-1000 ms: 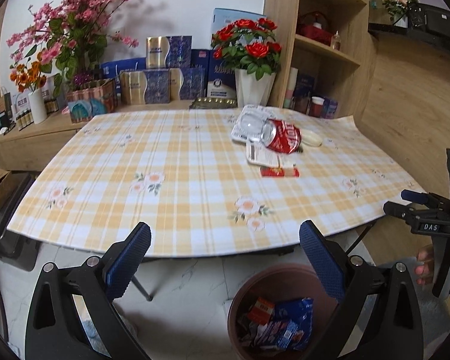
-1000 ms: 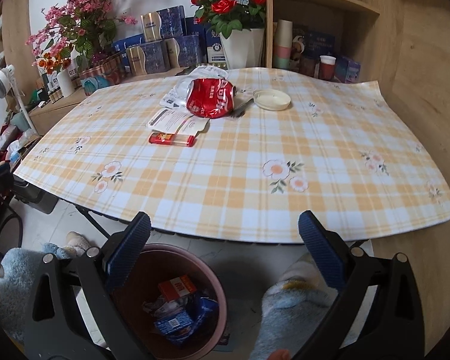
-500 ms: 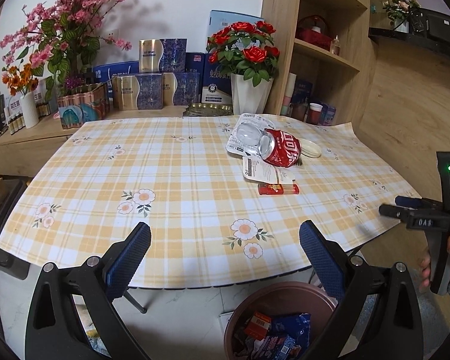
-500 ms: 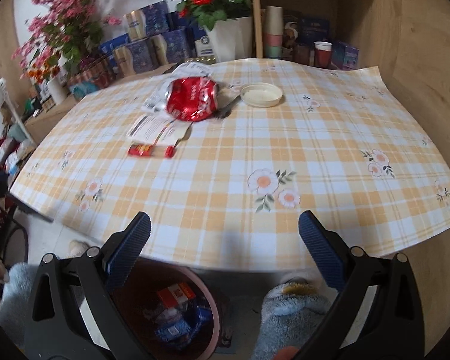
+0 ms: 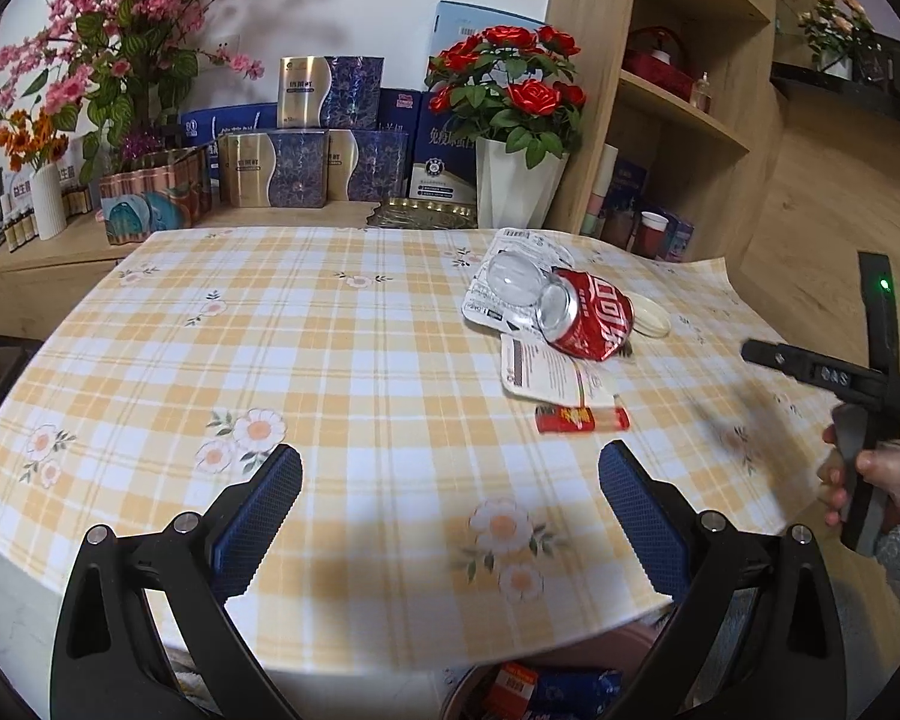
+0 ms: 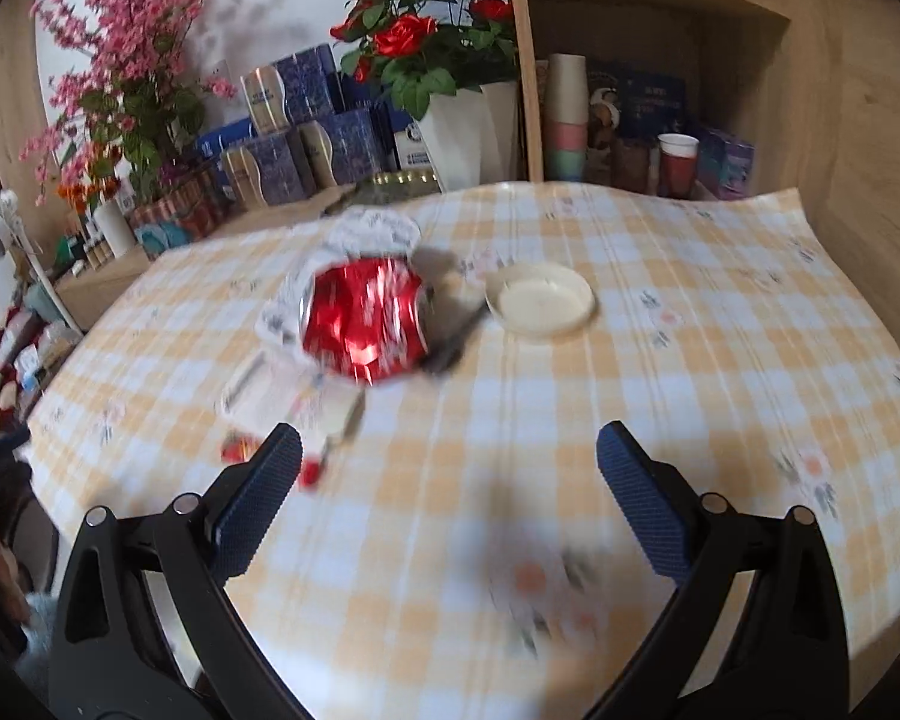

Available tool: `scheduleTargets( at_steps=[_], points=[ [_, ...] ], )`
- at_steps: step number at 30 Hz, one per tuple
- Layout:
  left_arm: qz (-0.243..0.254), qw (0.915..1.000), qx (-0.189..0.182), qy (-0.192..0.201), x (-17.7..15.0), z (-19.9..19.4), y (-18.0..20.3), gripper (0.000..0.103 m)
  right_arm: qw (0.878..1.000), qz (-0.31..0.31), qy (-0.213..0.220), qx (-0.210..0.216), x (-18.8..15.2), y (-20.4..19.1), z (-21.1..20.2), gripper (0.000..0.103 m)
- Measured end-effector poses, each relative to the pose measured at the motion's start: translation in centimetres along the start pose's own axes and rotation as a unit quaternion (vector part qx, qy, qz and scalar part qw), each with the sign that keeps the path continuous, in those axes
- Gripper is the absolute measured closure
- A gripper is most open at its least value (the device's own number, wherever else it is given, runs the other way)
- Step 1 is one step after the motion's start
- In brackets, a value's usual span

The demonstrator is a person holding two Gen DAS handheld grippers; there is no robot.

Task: Collect trash
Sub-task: 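Grasp the crushed red Coca-Cola can with the right tool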

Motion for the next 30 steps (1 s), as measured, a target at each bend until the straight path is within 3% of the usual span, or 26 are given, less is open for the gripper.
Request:
scheduleTargets(
  at_steps=[4, 8, 17, 19, 21, 24, 30],
  points=[
    [-0.01, 0.9999, -0.008, -0.006, 1.0, 1.8, 0.1, 0.006, 1.0, 0.004, 0.01, 0.013, 3.8, -0.9, 2.7, 0.008],
    [-0.019, 0.9996, -0.018, -0.013, 1.4, 3.3, 0.4, 0.006, 0.999, 0.02, -0.007, 0.029, 6.8, -1.4, 6.8, 0.022],
    [-0.028, 0.9986, -0.034, -0.03, 1.9, 5.3, 0.4, 0.006, 0.995, 0.046, -0.067, 0.053, 7.8, -2.2, 13.4, 0.038],
    [-0.034, 0.9976, -0.046, -0.037, 2.1, 5.8, 0.5, 0.007, 0.994, 0.056, -0.075, 0.063, 7.6, -2.1, 14.1, 0.054],
    [-0.045, 0.9954, -0.068, -0.049, 2.2, 6.4, 0.6, 0.023, 0.992, 0.065, -0.085, 0.074, 7.3, -2.1, 14.6, 0.066],
    [-0.082, 0.9872, -0.11, -0.081, 2.4, 7.9, 0.6, 0.041, 0.993, 0.068, -0.07, 0.068, 7.3, -2.0, 13.6, 0.067],
    [-0.077, 0.9828, -0.136, -0.1, 3.3, 10.0, 2.1, 0.051, 0.994, 0.081, -0.018, 0.074, 7.7, -1.5, 9.9, 0.067]
  ],
)
Point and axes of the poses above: each gripper's, at about its wrist camera, not at the fingertips, and z roughly the way its jaws point, y to its right, x to its top, the point moved 9 cm from there along z, roughly the way its jaws point, and after that the axes turned 13 degrees about -y, right-handed, at the moved point
